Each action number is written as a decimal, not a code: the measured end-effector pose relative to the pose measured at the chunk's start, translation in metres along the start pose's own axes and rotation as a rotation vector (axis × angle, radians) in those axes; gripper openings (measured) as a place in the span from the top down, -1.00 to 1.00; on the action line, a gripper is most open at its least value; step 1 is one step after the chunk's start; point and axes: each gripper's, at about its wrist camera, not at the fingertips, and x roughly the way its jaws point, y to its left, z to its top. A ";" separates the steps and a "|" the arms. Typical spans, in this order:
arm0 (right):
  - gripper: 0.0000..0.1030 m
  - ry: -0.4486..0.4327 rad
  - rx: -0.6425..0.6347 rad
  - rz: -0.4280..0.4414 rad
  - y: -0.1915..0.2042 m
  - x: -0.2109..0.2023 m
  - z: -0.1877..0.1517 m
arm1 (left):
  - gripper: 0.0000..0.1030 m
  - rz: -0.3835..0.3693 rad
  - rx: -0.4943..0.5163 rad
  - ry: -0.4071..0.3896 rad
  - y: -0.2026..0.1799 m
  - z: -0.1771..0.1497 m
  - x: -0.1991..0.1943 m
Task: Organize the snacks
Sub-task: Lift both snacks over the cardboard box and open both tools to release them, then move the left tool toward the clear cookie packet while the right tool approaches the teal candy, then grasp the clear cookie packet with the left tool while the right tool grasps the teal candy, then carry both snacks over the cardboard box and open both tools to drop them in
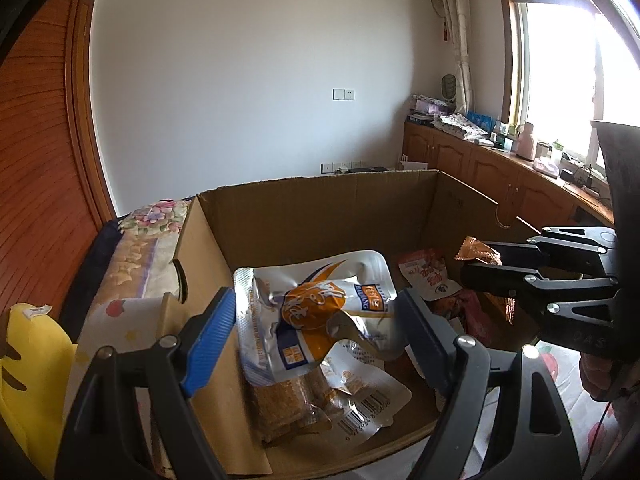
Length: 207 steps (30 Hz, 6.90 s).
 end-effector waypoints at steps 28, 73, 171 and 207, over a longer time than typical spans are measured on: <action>0.20 0.018 0.037 -0.004 -0.006 -0.023 -0.003 | -0.68 0.023 -0.007 -0.030 0.001 -0.001 -0.032; 0.06 0.258 0.274 -0.013 -0.007 -0.035 -0.134 | -0.68 0.120 -0.073 0.142 0.016 -0.124 -0.074; 0.60 0.037 0.112 -0.051 0.012 -0.109 -0.061 | 0.62 0.101 -0.040 0.049 -0.020 -0.039 -0.114; 0.60 0.025 0.080 -0.015 -0.020 -0.006 -0.010 | 0.61 0.056 -0.053 0.079 0.003 -0.005 0.004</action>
